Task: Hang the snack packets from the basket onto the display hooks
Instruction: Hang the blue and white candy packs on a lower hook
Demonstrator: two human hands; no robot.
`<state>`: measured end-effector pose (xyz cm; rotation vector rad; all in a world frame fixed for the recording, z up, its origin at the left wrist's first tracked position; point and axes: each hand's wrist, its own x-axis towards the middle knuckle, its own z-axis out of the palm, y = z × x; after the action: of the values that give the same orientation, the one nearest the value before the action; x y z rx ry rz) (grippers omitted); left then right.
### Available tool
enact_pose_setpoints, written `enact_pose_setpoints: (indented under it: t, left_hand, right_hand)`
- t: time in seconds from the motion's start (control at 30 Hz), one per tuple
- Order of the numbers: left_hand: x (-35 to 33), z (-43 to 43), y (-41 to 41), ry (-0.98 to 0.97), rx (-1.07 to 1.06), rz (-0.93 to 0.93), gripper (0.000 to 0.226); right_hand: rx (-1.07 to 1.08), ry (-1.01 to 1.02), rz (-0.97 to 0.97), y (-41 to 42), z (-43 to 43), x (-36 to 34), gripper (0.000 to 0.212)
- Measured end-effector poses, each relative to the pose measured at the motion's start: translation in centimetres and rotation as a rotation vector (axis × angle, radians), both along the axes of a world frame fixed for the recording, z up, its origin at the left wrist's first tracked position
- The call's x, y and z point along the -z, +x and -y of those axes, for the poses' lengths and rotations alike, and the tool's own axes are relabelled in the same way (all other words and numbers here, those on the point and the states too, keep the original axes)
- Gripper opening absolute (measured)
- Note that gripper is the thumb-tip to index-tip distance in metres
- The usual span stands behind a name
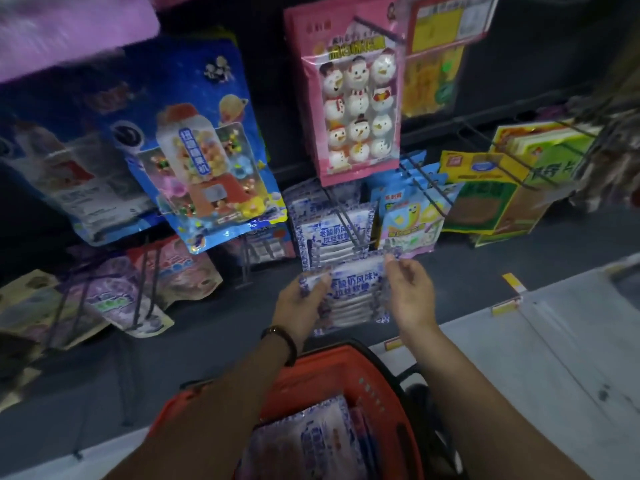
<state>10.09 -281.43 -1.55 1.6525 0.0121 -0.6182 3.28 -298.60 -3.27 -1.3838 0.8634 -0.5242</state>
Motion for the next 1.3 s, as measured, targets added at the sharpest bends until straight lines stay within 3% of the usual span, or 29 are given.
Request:
enact_pose_setpoints:
  t: [0.1,0.3,0.43,0.53,0.67,0.7,0.83,0.9,1.03,1.13,1.2,1.3]
  left_hand:
    - [0.7,1.8,0.7,-0.033,-0.051,-0.049,0.022]
    - [2.0,3.1,2.1,0.015,-0.140,-0.179,0.059]
    - [2.4,3.7,2.6,0.042,-0.158,-0.173,0.054]
    - [2.7,4.0,2.6,0.053,-0.172,-0.165,0.055]
    - [3.2,4.3,2.3,0.080,-0.185,-0.152,0.062]
    - [3.3,4.3,2.3,0.076,-0.198,-0.156,0.061]
    - [2.8,5.0,3.1,0.054,-0.235,-0.180,0.060]
    - [2.4,5.4,3.6,0.060,-0.249,-0.176,0.063]
    - [1.4,6.0,5.3,0.104,-0.219,-0.147,0.056]
    - [1.6,6.3,6.7,0.097,-0.235,-0.164,0.067]
    - [1.7,6.4,7.3,0.117,-0.218,-0.131,0.079]
    - [1.9,6.0,7.5,0.189,-0.158,-0.038,0.078]
  right_hand:
    - [0.052,-0.004,-0.033,1.2,1.3,0.5,0.038]
    - [0.072,0.010,-0.112,2.3,2.0,2.2,0.041]
    - [0.068,0.028,-0.090,2.5,1.9,2.5,0.038]
    - [0.053,0.048,-0.060,2.5,2.0,2.2,0.053]
    - [0.018,0.048,-0.033,2.3,2.2,2.4,0.010]
    - [0.004,0.029,-0.026,2.3,2.0,2.4,0.012]
    - [-0.090,-0.039,-0.027,2.0,1.1,1.8,0.054]
    - [-0.140,-0.096,-0.089,1.7,0.8,1.7,0.063]
    - [-0.304,-0.152,-0.176,1.6,0.6,1.9,0.040]
    - [-0.422,-0.217,-0.213,1.6,0.1,1.9,0.054]
    - [-0.460,-0.264,-0.248,1.8,-0.4,1.8,0.051]
    - [-0.481,-0.309,-0.240,2.2,-0.9,1.4,0.049]
